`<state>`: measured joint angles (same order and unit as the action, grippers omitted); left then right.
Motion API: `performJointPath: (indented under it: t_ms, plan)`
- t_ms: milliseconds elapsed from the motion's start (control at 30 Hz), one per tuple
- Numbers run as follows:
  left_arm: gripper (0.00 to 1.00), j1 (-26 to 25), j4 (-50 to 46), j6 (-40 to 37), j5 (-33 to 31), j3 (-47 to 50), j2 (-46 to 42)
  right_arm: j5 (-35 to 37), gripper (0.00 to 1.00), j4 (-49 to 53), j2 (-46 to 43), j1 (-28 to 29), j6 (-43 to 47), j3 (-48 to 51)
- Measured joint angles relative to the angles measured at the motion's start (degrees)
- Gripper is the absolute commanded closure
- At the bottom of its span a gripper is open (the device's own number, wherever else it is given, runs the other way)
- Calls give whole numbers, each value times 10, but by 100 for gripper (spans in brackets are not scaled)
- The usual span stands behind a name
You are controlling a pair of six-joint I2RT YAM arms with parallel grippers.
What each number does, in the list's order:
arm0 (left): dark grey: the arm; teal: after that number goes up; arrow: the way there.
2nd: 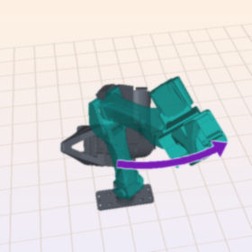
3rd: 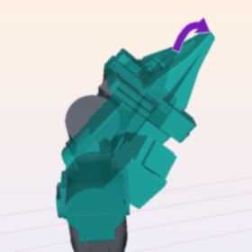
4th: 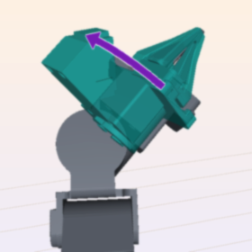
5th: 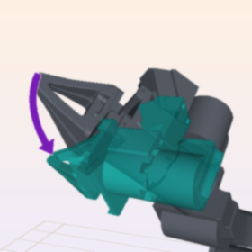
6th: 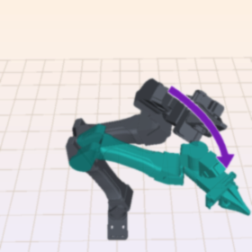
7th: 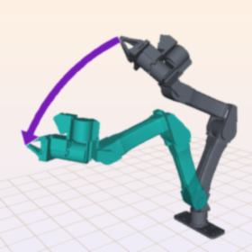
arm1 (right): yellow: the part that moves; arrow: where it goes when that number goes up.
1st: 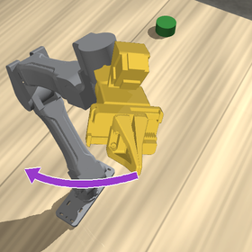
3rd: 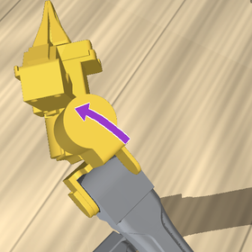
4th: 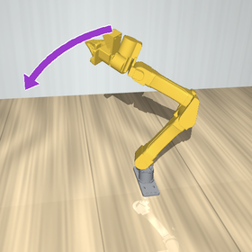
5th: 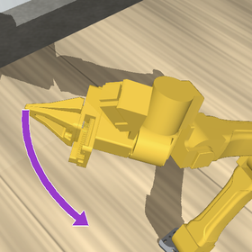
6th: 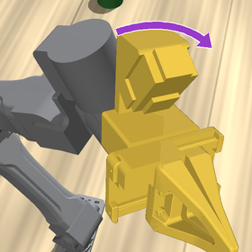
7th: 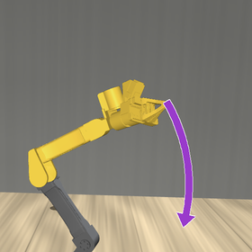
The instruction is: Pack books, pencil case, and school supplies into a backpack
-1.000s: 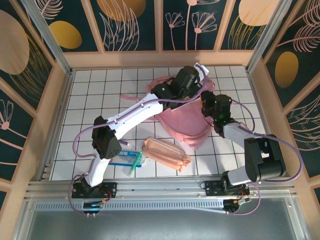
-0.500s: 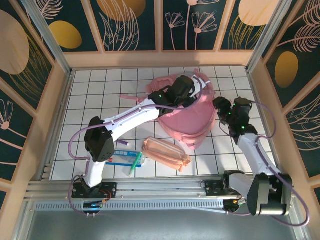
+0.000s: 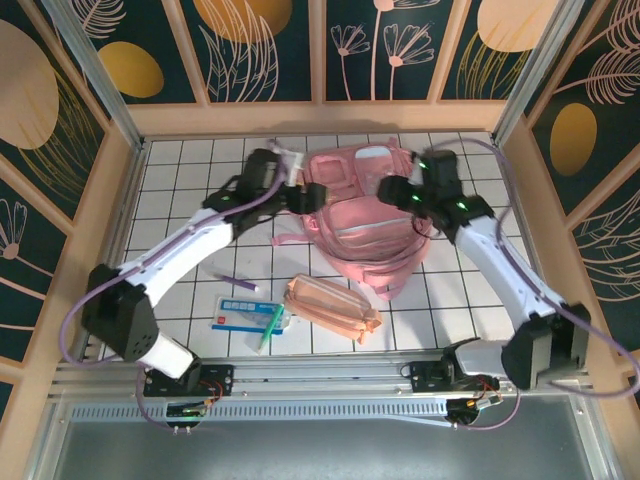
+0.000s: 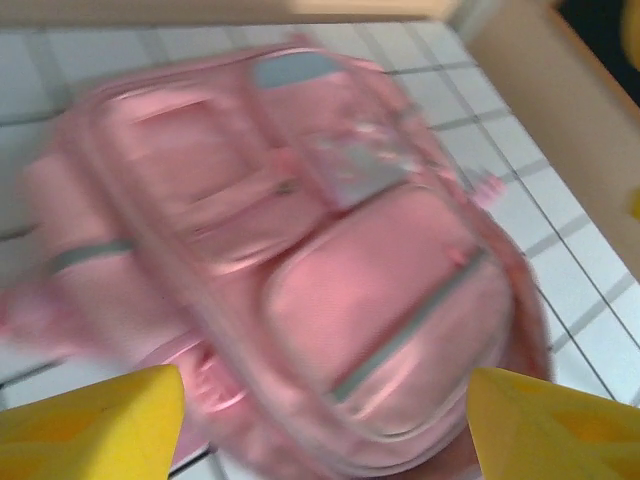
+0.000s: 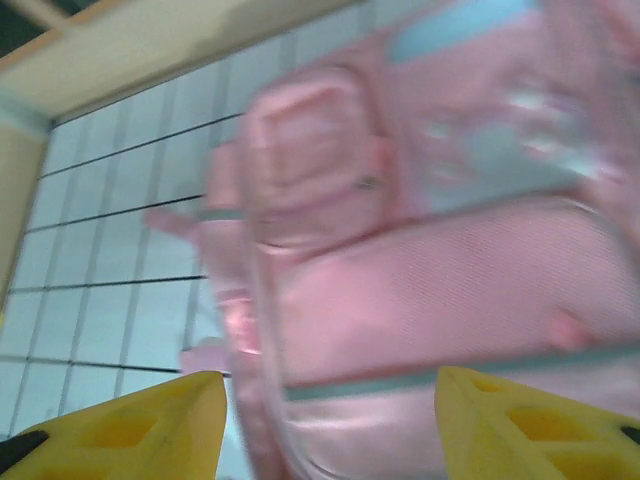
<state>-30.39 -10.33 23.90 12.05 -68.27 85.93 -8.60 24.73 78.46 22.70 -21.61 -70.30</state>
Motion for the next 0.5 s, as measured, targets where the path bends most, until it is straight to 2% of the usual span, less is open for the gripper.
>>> performJointPath:
  t_ms: [33,100,233,367,500]
  plan:
    - [46,23,16,22,9,34,-11,0,45,0,32,22,12,-30]
    - [51,53,36,61,30,87,-12,5,46,3,92,59,34,-71]
    - [54,72,58,98,59,137,29,13,48,17,204,123,68,-124]
    - [63,74,104,110,91,138,87,11,55,30,299,154,81,-173]
    - [67,82,157,116,116,138,141,11,56,42,368,158,82,-227]
